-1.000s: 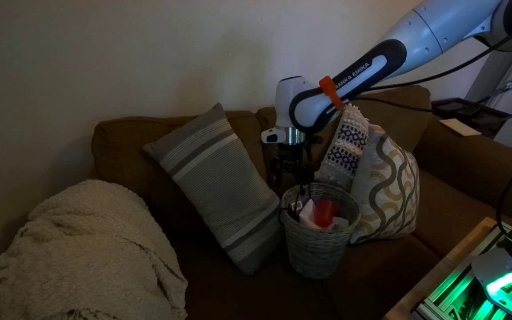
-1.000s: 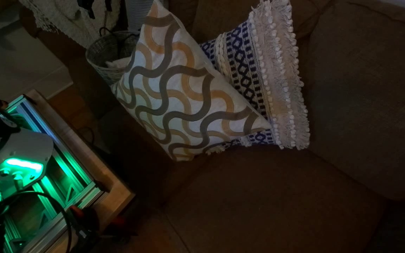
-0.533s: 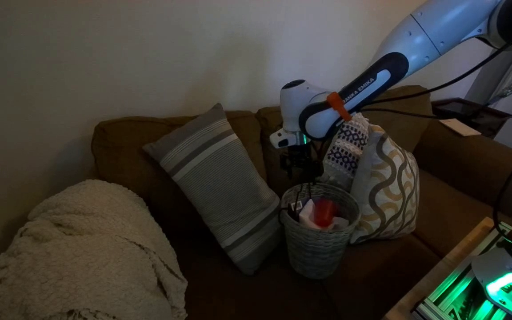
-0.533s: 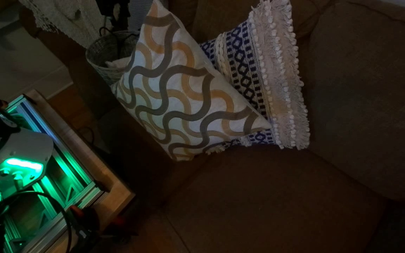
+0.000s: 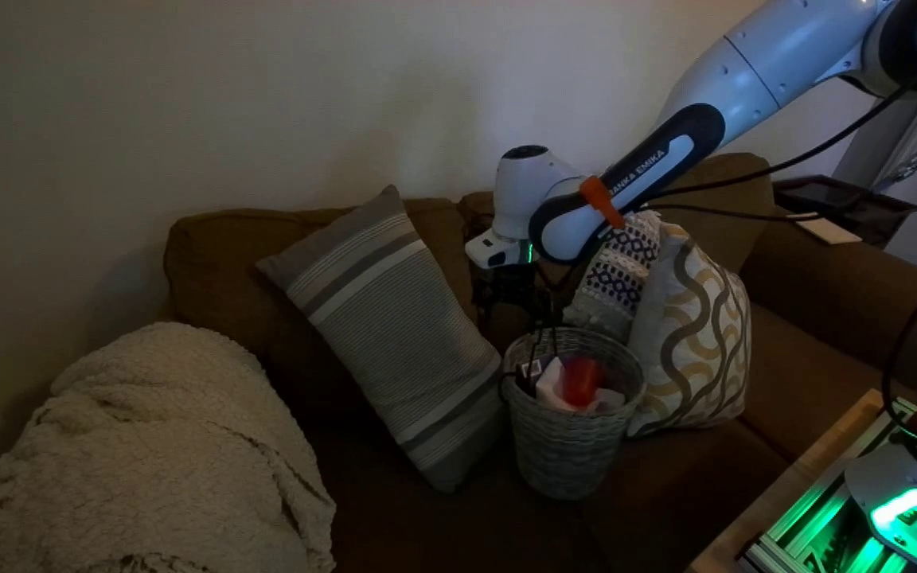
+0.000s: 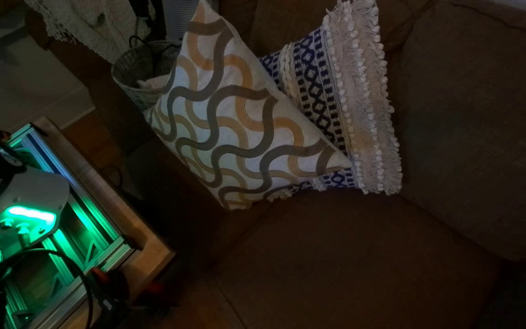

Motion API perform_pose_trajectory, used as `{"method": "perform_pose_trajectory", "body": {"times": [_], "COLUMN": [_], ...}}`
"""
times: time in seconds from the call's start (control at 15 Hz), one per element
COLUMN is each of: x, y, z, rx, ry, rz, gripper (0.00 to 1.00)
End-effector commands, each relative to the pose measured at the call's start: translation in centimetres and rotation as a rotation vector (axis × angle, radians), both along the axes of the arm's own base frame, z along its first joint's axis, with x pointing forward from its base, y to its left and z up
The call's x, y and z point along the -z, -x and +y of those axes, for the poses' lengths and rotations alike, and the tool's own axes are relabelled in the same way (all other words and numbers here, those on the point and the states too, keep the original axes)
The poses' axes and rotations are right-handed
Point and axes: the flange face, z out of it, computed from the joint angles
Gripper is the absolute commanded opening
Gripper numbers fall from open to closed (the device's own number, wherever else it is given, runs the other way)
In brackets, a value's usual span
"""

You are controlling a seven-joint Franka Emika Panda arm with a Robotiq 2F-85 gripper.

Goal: Move the basket to the left

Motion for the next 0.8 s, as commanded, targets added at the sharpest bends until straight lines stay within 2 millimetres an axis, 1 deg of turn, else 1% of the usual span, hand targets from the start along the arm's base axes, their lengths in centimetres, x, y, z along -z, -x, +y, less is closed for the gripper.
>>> {"method": "perform_pose_trajectory", "body": {"times": [0.0,0.07,0.2,0.33,0.53,0.73], "x": [2.6,3.4,5.4,6.5,7.5,7.8], "y": [1.0,1.5,1.9,2.3,2.6,2.2], "z": [2.5,2.8,3.6,4.6,5.7,6.0], "rx": [-0.190,-0.247,-0.289,-0.334,-0.382,-0.399], "ry": [-0.037,-0.030,-0.015,-0.013,-0.004,0.011], "rz": [0.057,0.072,0.040,0.029,0.013,-0.026], "gripper": [1.00,1.00,1.00,1.00,1.00,1.00]}}
